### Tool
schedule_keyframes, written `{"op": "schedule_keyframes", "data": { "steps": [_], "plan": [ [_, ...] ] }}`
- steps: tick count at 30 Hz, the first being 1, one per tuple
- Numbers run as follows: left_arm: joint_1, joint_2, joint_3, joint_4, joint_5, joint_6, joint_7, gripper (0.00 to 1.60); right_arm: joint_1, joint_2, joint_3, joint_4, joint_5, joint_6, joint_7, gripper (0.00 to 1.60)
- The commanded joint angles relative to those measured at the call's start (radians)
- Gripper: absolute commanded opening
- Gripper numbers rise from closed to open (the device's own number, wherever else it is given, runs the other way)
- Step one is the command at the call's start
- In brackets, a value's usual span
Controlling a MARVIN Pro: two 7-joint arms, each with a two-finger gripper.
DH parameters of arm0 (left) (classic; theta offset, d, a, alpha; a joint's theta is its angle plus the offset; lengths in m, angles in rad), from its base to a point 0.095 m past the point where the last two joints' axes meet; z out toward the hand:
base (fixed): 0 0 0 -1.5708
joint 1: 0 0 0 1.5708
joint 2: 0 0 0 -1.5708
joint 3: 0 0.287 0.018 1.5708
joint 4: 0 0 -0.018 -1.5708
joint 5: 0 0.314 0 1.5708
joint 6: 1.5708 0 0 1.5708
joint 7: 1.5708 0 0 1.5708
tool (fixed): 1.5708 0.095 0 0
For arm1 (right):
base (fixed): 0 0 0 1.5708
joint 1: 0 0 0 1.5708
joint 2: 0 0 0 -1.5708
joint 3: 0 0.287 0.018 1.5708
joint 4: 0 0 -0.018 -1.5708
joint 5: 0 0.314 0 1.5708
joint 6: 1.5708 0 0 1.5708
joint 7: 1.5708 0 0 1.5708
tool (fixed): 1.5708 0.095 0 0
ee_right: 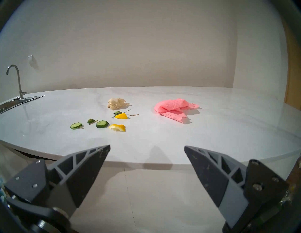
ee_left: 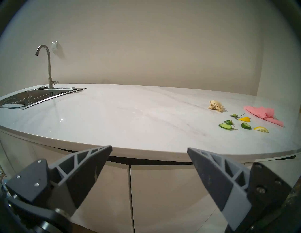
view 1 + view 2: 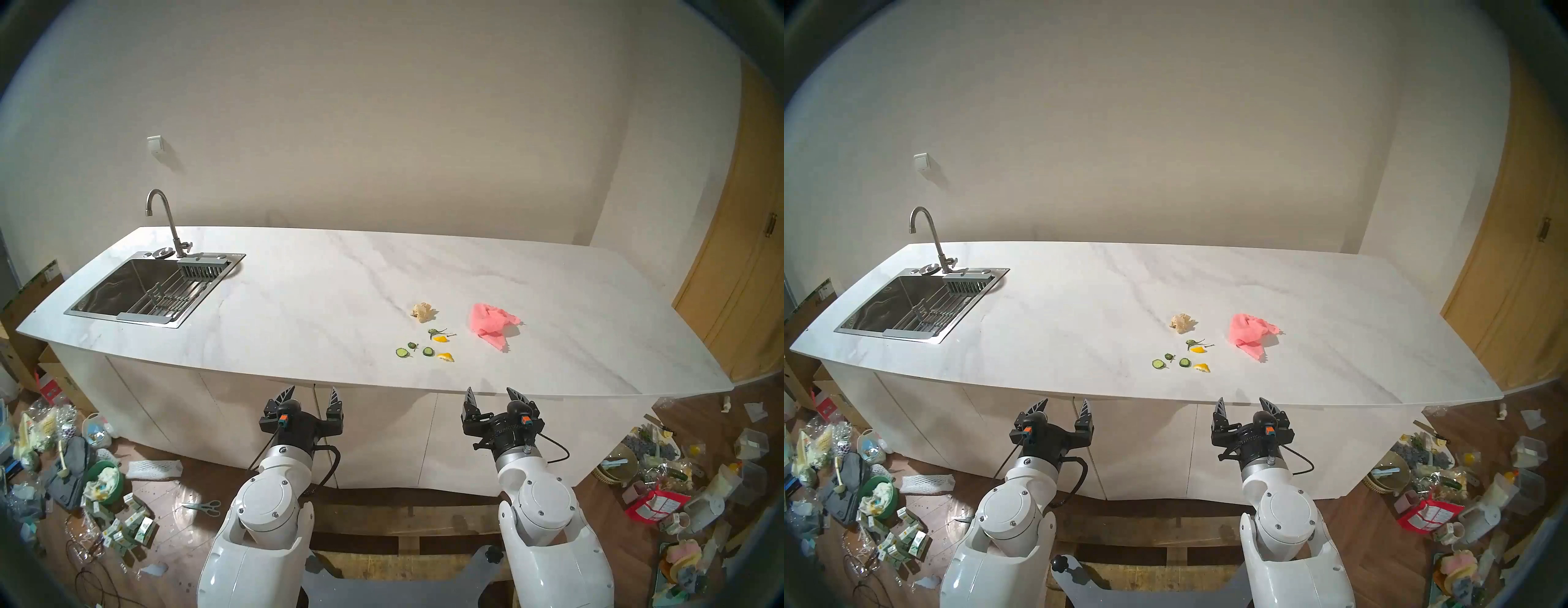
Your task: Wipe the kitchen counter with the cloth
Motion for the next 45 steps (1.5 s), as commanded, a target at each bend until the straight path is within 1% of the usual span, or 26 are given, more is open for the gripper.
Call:
{"op": "schedule_keyframes", "data": {
  "steps": [1,3,5,7,8,9,10,11,12,15,16,17,26,29,32,34,36,37,38,39,41,42,45],
  "plan": [
    [-0.005,0.000,0.001,-0.021,-0.001,-0.005,-0.002,1.60,0.070,0.003,-0.004,-0.059,0.025,0.056,0.030,1.60],
    [-0.005,0.000,0.001,-0.021,-0.001,-0.005,-0.002,1.60,0.083,0.001,-0.006,-0.059,0.022,0.056,0.028,1.60],
    [-0.006,0.000,0.001,-0.020,-0.001,-0.005,-0.001,1.60,0.132,0.006,-0.016,-0.048,-0.006,0.060,0.018,1.60],
    [-0.006,0.000,0.001,-0.019,-0.001,-0.006,-0.001,1.60,0.142,0.005,-0.018,-0.057,-0.004,0.085,0.023,1.60],
    [-0.006,0.000,0.001,-0.019,-0.001,-0.006,-0.001,1.60,0.142,0.005,-0.018,-0.057,-0.004,0.085,0.023,1.60],
    [-0.006,0.001,0.001,-0.019,-0.001,-0.006,-0.001,1.60,0.175,0.007,-0.022,-0.044,-0.021,0.119,0.018,1.60],
    [-0.006,0.001,0.001,-0.019,-0.001,-0.006,-0.001,1.60,0.175,0.007,-0.022,-0.044,-0.021,0.119,0.018,1.60],
    [-0.006,0.001,0.002,-0.019,-0.001,-0.006,-0.001,1.60,0.221,0.003,-0.021,-0.012,-0.011,0.134,0.020,1.60],
    [-0.007,0.001,0.002,-0.019,-0.001,-0.006,-0.001,1.60,0.191,-0.002,-0.016,-0.042,-0.013,0.148,0.024,1.60],
    [-0.007,0.001,0.002,-0.018,-0.001,-0.006,0.000,1.60,0.222,0.001,-0.013,-0.027,-0.028,0.176,0.021,1.60],
    [-0.007,0.001,0.002,-0.018,-0.001,-0.006,0.000,1.60,0.246,0.008,-0.013,-0.009,-0.036,0.178,0.023,1.60],
    [-0.007,0.001,0.002,-0.018,-0.001,-0.006,0.000,1.60,0.244,0.009,-0.011,-0.012,-0.041,0.182,0.023,1.60],
    [-0.009,0.001,0.002,-0.014,0.000,-0.006,0.002,1.60,0.332,0.037,-0.002,0.054,-0.084,0.211,0.034,1.60],
    [-0.010,0.000,0.002,-0.013,0.000,-0.006,0.003,1.60,0.364,0.046,0.003,0.096,-0.083,0.232,0.051,1.60],
    [-0.011,0.000,0.002,-0.011,0.000,-0.006,0.003,1.60,0.395,0.048,0.012,0.130,-0.049,0.254,0.092,1.60],
    [-0.011,0.000,0.003,-0.010,0.000,-0.007,0.004,1.60,0.411,0.062,0.011,0.142,-0.065,0.256,0.098,1.60],
    [-0.011,0.000,0.003,-0.009,0.000,-0.007,0.004,1.60,0.443,0.061,0.017,0.161,-0.064,0.267,0.100,1.60],
    [-0.012,0.000,0.003,-0.009,0.000,-0.007,0.004,1.60,0.437,0.062,0.020,0.154,-0.064,0.268,0.101,1.60],
    [-0.012,0.000,0.003,-0.008,0.000,-0.007,0.005,1.60,0.453,0.064,0.023,0.166,-0.068,0.274,0.098,1.60],
    [-0.012,0.000,0.003,-0.008,0.000,-0.007,0.005,1.60,0.453,0.064,0.023,0.166,-0.068,0.274,0.098,1.60],
    [-0.013,0.000,0.003,-0.007,0.000,-0.007,0.006,1.60,0.482,0.065,0.032,0.193,-0.069,0.288,0.093,1.60],
    [-0.013,0.000,0.003,-0.006,0.000,-0.007,0.006,1.60,0.481,0.063,0.037,0.195,-0.068,0.294,0.090,1.60],
    [-0.013,0.000,0.003,-0.005,0.000,-0.007,0.007,1.60,0.527,0.064,0.041,0.238,-0.065,0.315,0.092,1.60]
  ]
}}
